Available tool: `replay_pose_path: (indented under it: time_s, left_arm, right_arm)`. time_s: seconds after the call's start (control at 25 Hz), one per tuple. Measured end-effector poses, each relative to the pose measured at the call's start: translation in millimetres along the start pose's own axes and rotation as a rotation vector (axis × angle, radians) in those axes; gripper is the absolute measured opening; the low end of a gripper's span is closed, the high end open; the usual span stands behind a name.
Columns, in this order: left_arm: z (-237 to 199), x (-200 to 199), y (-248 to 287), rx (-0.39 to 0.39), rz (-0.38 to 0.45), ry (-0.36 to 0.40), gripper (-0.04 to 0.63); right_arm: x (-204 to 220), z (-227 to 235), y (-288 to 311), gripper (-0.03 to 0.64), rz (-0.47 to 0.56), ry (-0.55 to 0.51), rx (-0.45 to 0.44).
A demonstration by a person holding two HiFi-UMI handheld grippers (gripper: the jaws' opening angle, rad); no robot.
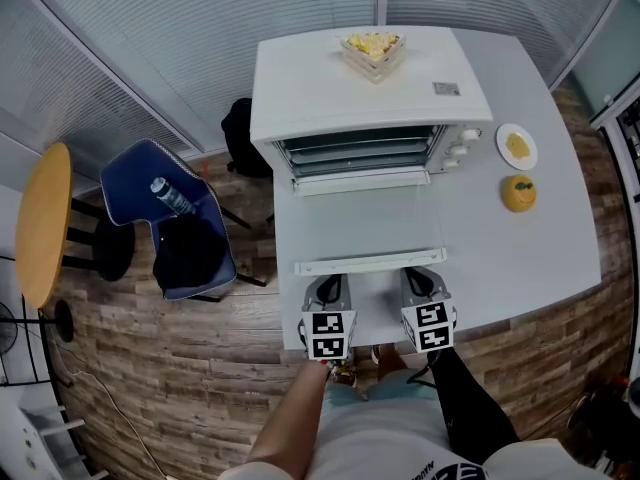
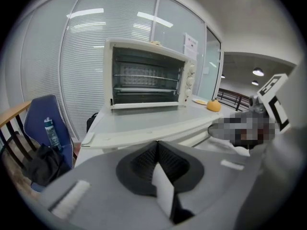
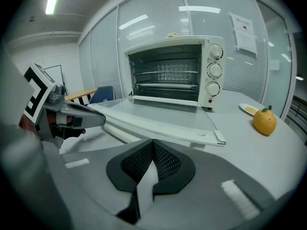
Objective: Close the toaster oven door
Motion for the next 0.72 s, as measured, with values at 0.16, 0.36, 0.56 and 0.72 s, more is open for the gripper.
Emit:
replay_pose_path:
  time_s: [0.16,0.36,0.56,0.72]
  left_arm:
    - [1.7,-12.3,-5.7,-0.003,0.041,0.023,0.057]
    - [4.2,-37.4,-17.7,-0.019,0.123,0.081,0.057]
    - [4.0,-66.6,-27.2,-0.035,0.196,0.105,0.057]
    - [3.1,-82.1,-33.2,-0.054,0.23,0.125,0.057]
  right_arm:
    - [-10.8,-1.3,-10.5,0.003,0.043,-0.025,0.018]
    - [-40.7,2.1,-23.2,0.003,0.133,-0.038,0.04]
    - [-68.2,4.9,-31.3,0.003,0.205,-0.061,0.052]
    - [-81.5,8.0,-37.7,0.003,0.254,-0.08,0.064]
Point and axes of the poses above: the fingertips, and each gripper's own axes: y forward along the fingers, z to its right, x out of its underside, the point moved 6 cm from there along -y, backward along the fingers, and after that the axes turned 8 degrees about -z, right-handed, at the moved point
